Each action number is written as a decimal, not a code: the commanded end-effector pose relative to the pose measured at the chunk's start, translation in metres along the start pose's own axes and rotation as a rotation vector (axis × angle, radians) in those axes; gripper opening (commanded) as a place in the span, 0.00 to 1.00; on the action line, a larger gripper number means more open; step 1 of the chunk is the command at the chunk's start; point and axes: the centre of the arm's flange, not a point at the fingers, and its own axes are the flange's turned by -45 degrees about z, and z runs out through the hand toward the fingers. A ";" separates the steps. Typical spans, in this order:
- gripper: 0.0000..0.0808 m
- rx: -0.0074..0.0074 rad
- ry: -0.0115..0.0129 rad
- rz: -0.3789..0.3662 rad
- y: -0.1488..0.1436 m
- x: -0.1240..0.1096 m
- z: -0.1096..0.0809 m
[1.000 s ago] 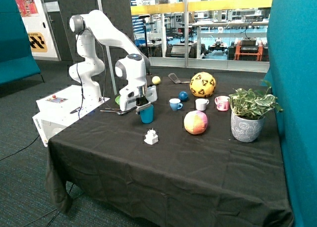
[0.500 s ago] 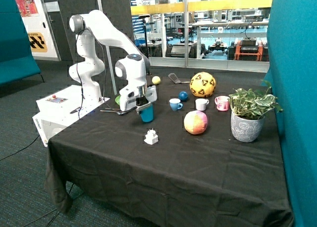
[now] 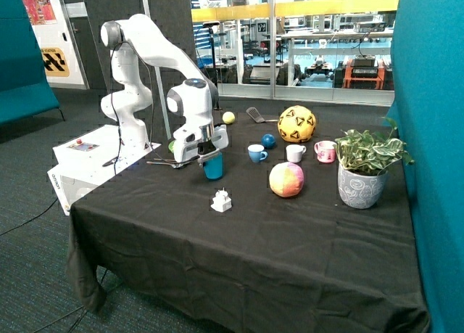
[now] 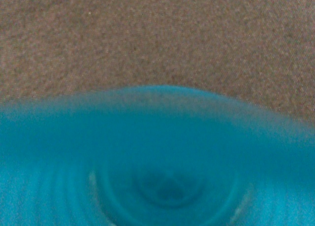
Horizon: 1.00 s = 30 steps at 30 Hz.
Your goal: Set the table
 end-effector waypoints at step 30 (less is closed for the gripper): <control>0.00 -0.0024 -0.0022 -0.172 -0.054 -0.024 -0.043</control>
